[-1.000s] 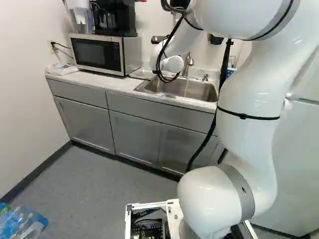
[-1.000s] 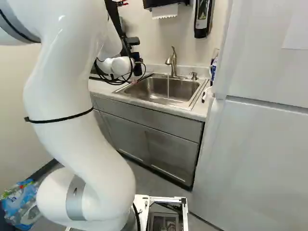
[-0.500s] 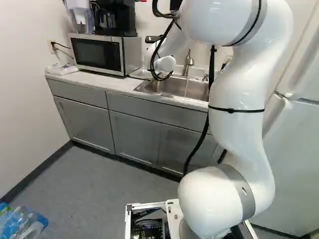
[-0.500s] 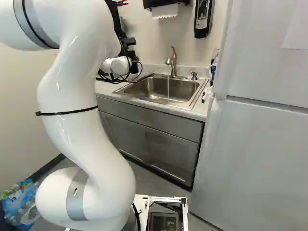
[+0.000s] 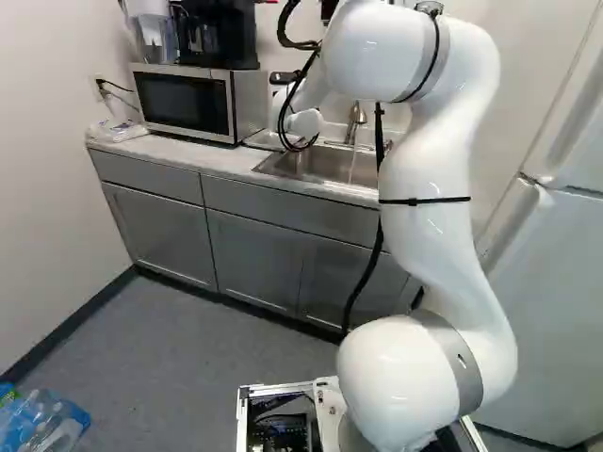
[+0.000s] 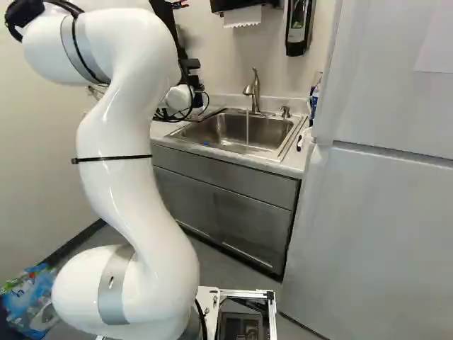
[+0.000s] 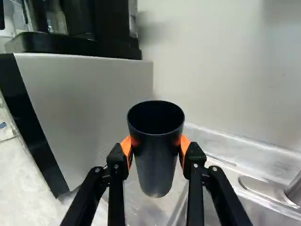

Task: Rinse the cup and place it in the tray

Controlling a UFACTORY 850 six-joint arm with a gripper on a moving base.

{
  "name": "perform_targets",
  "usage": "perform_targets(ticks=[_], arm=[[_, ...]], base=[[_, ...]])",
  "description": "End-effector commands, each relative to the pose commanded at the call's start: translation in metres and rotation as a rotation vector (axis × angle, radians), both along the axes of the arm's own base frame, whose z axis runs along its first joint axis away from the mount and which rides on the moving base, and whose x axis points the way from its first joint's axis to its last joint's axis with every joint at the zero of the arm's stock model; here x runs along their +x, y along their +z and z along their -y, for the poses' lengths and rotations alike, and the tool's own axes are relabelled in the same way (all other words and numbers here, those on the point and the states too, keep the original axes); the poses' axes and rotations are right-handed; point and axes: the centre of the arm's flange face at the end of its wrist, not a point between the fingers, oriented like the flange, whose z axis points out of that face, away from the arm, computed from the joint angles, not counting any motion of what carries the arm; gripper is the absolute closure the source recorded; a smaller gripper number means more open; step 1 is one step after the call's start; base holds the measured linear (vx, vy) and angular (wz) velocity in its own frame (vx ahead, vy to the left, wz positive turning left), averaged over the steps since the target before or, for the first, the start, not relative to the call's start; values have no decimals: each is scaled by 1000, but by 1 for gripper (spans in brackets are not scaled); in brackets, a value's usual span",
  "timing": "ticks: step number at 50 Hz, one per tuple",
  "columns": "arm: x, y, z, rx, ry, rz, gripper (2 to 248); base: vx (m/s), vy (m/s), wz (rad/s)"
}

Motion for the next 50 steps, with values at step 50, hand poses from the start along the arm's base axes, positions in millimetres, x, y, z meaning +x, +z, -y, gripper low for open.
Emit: perform_targets(ticks=[50], arm=[[39, -45, -9, -12, 4, -79, 131]], base=[[0, 0, 0]])
